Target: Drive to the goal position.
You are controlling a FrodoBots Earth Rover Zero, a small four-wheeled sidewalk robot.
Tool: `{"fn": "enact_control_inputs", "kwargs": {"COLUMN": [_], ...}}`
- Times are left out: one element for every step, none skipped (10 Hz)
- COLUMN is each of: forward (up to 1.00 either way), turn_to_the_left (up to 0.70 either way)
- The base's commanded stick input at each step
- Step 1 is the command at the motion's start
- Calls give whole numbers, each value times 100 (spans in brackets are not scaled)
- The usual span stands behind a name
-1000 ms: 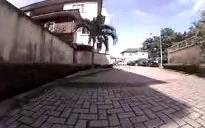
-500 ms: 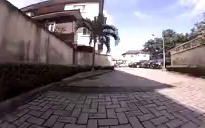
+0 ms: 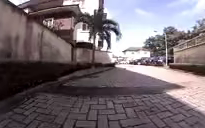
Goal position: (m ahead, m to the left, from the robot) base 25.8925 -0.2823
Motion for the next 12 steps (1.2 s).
{"fn": "enact_control_inputs", "kwargs": {"forward": [69,69,69,69,69,69,69,69,69,69,69,69], "turn_to_the_left": [-27,0,1,2,0,-27,-17,3,3,3,3,3]}}
